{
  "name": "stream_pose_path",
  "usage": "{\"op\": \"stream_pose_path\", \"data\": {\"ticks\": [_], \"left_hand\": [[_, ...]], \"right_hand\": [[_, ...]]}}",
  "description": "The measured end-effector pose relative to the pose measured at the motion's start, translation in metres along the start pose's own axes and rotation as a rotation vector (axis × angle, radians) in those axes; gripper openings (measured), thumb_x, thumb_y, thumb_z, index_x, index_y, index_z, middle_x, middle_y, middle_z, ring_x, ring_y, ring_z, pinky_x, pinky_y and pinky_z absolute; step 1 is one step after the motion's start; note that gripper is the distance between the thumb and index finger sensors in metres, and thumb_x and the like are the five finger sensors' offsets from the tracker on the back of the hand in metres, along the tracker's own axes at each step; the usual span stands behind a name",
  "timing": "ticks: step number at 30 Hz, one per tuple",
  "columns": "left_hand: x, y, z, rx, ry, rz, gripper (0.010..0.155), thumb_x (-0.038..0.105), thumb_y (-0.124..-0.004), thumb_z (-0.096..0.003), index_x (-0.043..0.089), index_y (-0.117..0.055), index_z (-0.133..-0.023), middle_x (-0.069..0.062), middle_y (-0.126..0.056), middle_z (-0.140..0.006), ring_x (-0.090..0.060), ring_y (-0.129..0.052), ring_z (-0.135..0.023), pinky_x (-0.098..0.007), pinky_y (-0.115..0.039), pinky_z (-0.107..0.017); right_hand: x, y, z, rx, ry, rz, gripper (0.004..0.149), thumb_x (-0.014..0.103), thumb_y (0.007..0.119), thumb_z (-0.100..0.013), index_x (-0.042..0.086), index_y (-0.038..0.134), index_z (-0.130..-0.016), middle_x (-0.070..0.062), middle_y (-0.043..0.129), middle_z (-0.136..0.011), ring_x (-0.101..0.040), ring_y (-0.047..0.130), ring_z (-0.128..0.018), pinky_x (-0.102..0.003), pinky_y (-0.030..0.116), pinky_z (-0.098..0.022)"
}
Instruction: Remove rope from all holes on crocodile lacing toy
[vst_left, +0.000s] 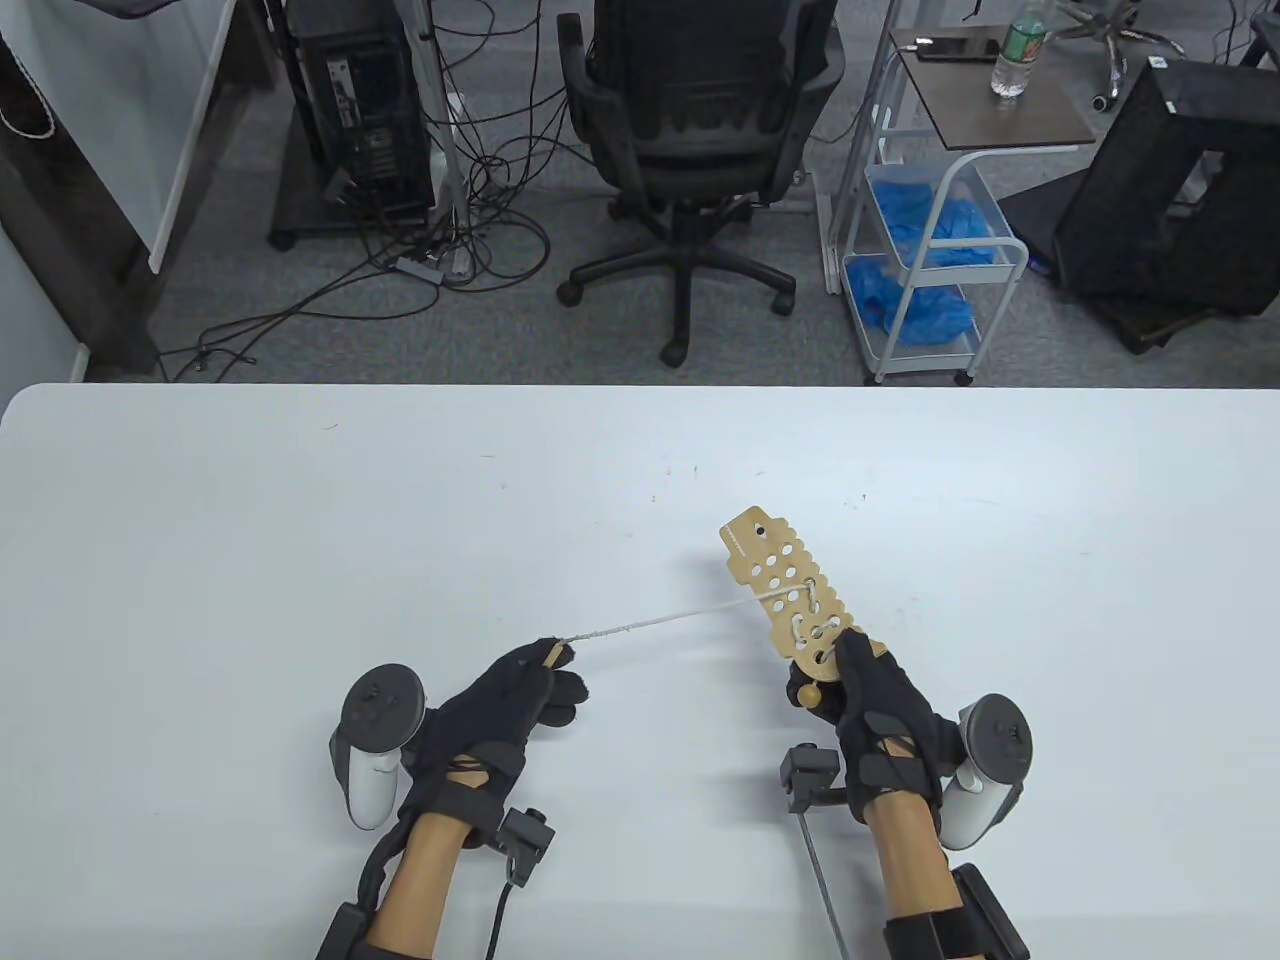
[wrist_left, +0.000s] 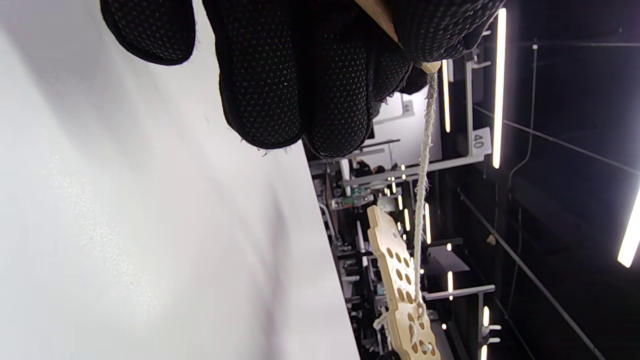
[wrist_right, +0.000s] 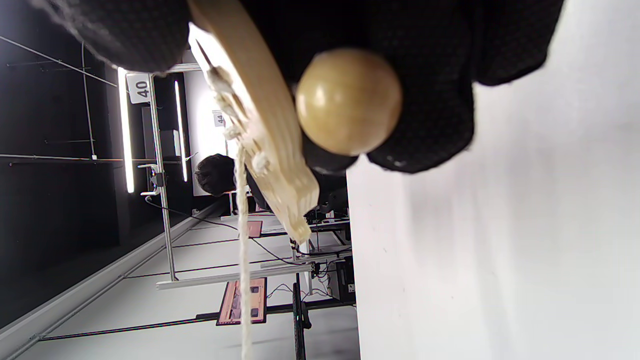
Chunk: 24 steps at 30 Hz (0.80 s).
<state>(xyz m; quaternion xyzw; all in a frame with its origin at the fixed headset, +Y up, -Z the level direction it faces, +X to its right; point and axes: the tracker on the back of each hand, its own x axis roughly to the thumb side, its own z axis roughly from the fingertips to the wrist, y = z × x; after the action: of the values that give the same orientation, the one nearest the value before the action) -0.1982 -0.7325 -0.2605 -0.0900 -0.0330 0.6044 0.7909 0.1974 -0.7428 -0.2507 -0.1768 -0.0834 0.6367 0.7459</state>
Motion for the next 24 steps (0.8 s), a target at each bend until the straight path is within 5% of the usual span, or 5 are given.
{"op": "stream_pose_path", "data": {"ticks": [24], "left_hand": [[-0.0036, 0.0087, -0.0002, 0.029, 0.013, 0.019, 0.052, 0.044, -0.07, -0.0544, 0.027, -0.074, -0.103, 0.0, -0.099, -0.086, -0.025, -0.097, -0.075, -0.062, -0.068, -0.067]], "right_hand": [[0.0008, 0.0003, 0.0009, 0.0, 0.001, -0.002, 0.051, 0.041, 0.079, -0.045, 0.001, 0.084, -0.075, -0.026, 0.097, -0.06, -0.045, 0.098, -0.047, -0.066, 0.071, -0.047]]}}
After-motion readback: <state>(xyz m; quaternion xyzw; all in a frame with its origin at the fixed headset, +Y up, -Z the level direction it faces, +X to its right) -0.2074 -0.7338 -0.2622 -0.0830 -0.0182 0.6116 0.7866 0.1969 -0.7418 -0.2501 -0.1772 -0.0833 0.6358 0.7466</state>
